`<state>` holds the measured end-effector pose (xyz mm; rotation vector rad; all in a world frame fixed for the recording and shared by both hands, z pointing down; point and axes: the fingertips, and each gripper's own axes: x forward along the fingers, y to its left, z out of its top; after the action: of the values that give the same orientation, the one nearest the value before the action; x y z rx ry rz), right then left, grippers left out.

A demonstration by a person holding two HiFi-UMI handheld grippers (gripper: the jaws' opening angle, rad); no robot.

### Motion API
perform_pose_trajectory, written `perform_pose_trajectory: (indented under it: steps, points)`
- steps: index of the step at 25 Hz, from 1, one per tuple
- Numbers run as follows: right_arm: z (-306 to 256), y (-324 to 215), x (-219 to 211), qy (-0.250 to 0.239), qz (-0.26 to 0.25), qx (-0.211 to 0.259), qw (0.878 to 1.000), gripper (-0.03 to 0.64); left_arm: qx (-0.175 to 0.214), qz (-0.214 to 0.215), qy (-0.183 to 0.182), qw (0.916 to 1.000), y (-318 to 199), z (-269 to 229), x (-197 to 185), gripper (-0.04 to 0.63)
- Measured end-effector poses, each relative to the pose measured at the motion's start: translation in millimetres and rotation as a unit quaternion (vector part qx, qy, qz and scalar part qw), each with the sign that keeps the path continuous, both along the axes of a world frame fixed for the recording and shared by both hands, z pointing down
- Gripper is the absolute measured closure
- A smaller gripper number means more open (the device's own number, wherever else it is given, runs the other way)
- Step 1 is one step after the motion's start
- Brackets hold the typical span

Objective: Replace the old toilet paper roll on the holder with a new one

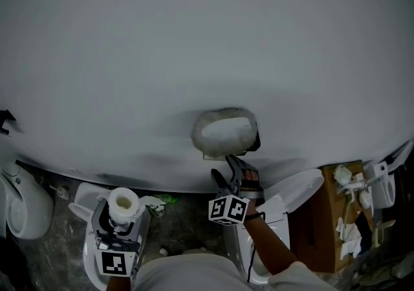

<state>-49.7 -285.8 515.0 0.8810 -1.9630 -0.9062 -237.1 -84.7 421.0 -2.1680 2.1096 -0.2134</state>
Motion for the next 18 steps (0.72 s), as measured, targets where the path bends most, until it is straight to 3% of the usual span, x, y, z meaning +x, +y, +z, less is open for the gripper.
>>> perform_pose_trajectory:
  steps: [9,18]
  points:
    - [3.3,-16.5,-14.7,0.028,-0.015,0.008,0.999,0.319,0.0,-0.049,0.003,0.9988,28.1,3.1,-24.7,0.265]
    - [5.6,-21.8,-24.3,0.039,-0.022,0.011,0.999,0.347,-0.001,-0.065,0.003,0.9979,37.1,4.0,-32.8,0.265]
